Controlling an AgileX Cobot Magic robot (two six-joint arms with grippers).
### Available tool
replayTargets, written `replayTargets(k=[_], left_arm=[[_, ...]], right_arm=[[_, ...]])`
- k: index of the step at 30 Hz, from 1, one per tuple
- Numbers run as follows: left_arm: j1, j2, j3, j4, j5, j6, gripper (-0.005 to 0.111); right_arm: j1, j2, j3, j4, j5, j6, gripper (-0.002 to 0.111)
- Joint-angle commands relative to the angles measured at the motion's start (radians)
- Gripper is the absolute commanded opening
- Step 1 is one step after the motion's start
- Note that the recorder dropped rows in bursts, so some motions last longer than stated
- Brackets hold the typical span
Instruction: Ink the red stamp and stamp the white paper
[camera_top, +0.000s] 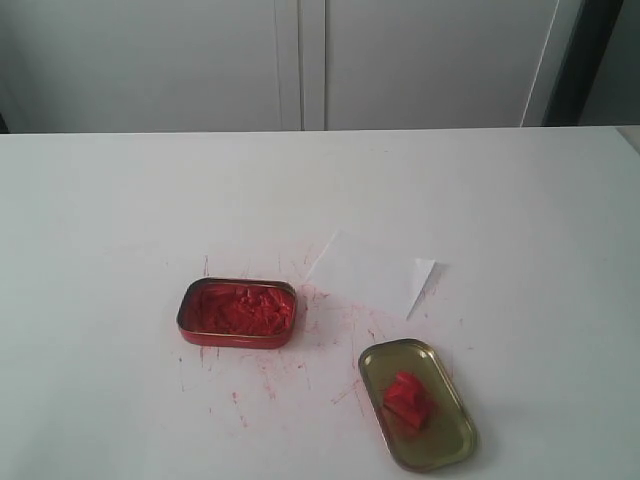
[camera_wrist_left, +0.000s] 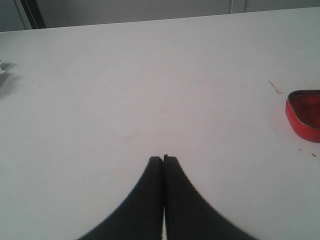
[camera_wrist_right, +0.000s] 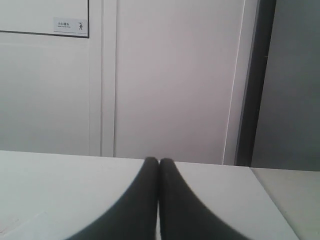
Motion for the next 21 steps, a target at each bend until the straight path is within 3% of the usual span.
replayTargets(k=[1,8,21], left_arm=[[-0.003,-0.004,0.003,0.001,-0.005,-0.001,0.000],[-0.003,-0.004,0.003,0.001,-0.005,-0.001,0.000],[-0.003,-0.004,0.003,0.001,-0.005,-0.001,0.000]], right_arm=[[0.004,0.031,-0.056,-0.002,0.030,-0.010,0.000],[0.004,0.154,-0.132,-0.002,0.033,-0.010,0.000],[0.006,0.539,-0.296,-0.002,0.237,-0.057,0.000]])
